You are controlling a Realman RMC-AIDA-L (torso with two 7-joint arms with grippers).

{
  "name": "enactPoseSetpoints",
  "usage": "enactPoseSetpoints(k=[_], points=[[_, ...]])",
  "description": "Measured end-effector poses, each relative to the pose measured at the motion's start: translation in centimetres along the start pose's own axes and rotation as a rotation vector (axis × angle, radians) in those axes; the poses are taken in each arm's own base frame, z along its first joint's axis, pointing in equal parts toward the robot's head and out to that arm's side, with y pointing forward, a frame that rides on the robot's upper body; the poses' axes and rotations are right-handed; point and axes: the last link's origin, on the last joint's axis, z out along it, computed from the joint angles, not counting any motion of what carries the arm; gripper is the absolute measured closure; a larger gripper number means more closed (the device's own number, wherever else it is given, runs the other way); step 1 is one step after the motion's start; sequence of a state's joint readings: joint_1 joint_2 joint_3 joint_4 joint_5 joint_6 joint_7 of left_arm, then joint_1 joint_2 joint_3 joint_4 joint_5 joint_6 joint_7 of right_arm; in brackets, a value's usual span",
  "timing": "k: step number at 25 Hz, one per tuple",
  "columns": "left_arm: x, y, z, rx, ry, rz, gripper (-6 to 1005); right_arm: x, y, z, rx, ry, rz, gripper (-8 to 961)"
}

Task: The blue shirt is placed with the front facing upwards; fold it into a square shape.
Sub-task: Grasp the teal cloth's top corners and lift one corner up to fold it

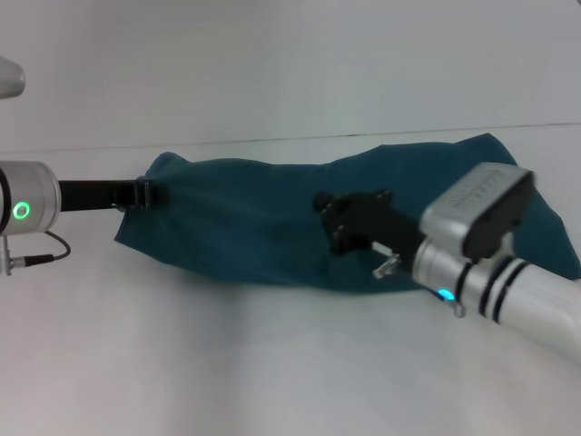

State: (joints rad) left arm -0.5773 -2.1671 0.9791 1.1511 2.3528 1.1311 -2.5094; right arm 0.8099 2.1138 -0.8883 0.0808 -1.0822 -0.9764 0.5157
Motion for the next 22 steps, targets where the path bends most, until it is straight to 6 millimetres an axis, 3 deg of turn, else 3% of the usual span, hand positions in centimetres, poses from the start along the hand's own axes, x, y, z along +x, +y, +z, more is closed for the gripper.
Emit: enactPoseSetpoints(k=[5,15,18,22], points=[[0.6,0.6,-0.4,-0.009,0.013,0.026,980,-0.2,1.9,1.8,-0.107,0.095,-0.005,910],[1.5,1.3,-1.6,-0.041,0.057,0.053,980,-0.9,5.1,3.3,-0.295,0.176,-0.017,908],[1.6,1.3,-1.7,-0.042,0.06,0.06,980,-0.9,4.5,2.4,-0.278,0.123,0.037,907],[1.6,1.4,-2.2,-0.042,0.063,0.068,980,-1.1,0.9,-0.5,-0.129,-0.053,0.145,906]])
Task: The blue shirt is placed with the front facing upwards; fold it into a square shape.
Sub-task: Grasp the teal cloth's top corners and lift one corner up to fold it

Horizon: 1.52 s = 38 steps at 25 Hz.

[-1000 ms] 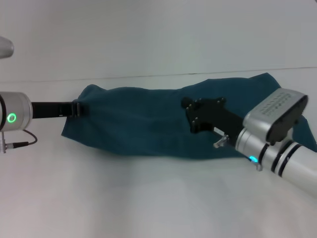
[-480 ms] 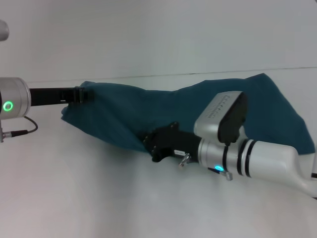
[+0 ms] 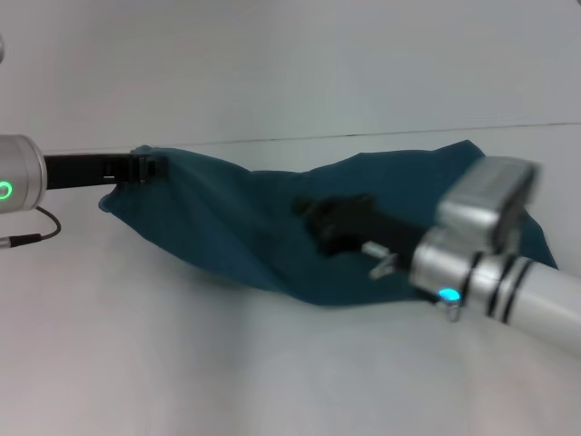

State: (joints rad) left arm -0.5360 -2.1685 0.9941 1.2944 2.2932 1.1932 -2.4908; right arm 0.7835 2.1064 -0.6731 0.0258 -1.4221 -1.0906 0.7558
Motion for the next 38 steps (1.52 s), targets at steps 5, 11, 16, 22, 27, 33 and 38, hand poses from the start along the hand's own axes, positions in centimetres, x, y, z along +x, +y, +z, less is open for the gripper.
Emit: enactPoseSetpoints(k=[5,11,16,22,27,33,38], points=[[0.6,0.7,-0.8,-0.037,0.037,0.013,980,0.1,-2.3,-1.0,0.155,-0.031,0.025,905],[1.2,1.3,-1.4,-0.054,0.051,0.041,980,0.6,0.1,2.1,0.059,0.095,-0.018,904],[1.5,1.7,-1.7,-0.065,0.047,0.059,979,0.8,3.2,4.4,-0.066,0.193,-0.056,903],[1.6,2.0,-1.9,-0.072,0.048,0.07,979,0.7,5.8,6.1,-0.162,0.26,-0.084,902],[1.6,1.9,-2.2,-0.072,0.05,0.077,979,0.2,2.6,3.3,-0.065,0.107,0.022,901],[1.8,2.1,-2.1,-0.077,0.05,0.084,979,0.5,-1.5,-0.2,0.109,0.019,0.086,900],[2.2,2.2,-2.4,-0.073,0.064,0.095,979,1.3,0.1,0.4,0.048,0.072,0.079,899]])
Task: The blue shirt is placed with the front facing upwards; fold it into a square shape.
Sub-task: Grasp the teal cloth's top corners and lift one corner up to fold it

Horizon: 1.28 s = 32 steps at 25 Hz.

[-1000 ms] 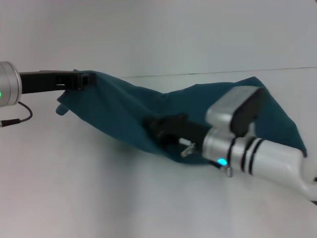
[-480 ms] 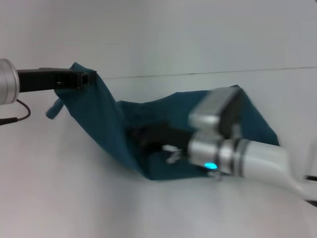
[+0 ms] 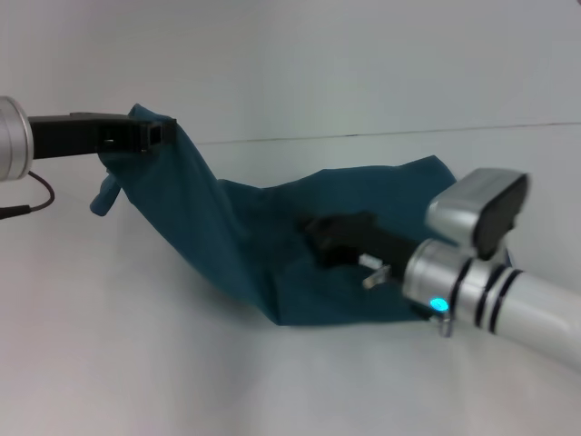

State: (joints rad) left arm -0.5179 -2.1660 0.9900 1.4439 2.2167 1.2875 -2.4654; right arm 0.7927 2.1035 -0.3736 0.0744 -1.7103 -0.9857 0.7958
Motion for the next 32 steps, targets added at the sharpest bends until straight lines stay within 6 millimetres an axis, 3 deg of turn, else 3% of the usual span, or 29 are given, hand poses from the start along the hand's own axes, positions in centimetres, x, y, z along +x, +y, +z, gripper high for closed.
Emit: enactPoseSetpoints(k=[13,16,20,24,27,32], points=[[0.2,0.0,-0.6,0.013,0.018,0.011,980,0.0,7.1,4.4,-0.274,0.178,-0.111,896],[0.2,0.0,-0.7,0.014,0.019,0.01,980,-0.1,6.3,3.6,-0.257,0.129,-0.066,896],[0.2,0.0,-0.8,0.011,0.025,0.006,980,-0.7,2.5,0.5,-0.145,-0.029,0.031,895],[0.2,0.0,-0.9,0.009,0.026,0.008,980,-0.5,0.2,-1.1,-0.041,-0.077,0.068,894],[0.3,0.1,-0.9,0.008,0.026,0.013,980,-0.1,0.2,-0.9,-0.022,-0.051,0.062,894],[0.4,0.2,-1.0,0.006,0.031,0.021,980,0.7,2.5,0.8,-0.109,0.049,0.018,893]])
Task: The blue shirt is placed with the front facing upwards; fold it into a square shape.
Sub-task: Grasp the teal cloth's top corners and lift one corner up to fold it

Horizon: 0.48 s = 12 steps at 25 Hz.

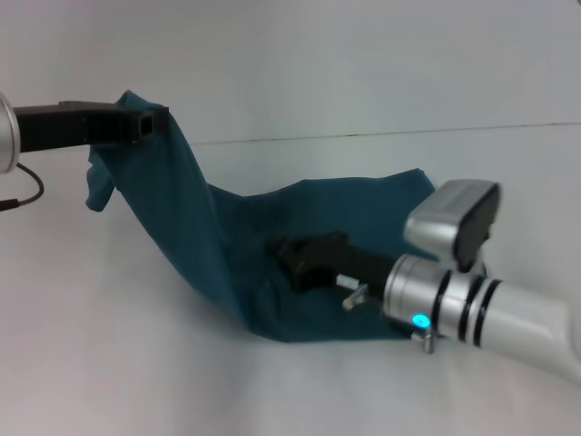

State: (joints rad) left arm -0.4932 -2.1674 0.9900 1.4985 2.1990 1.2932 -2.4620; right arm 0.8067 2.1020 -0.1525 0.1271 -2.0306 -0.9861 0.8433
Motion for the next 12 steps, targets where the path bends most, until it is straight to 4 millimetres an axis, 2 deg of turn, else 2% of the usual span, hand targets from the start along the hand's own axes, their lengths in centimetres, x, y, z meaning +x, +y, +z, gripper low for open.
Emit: enactPoseSetpoints(k=[8,12], points=[[0.3,0.4,-0.3,-0.011,0.007,0.014,980,0.6,3.4,3.0,-0.135,0.18,-0.078,891],[0.4,0.6,-0.3,-0.021,0.012,0.015,979,0.4,4.8,3.8,-0.187,0.199,-0.107,891]])
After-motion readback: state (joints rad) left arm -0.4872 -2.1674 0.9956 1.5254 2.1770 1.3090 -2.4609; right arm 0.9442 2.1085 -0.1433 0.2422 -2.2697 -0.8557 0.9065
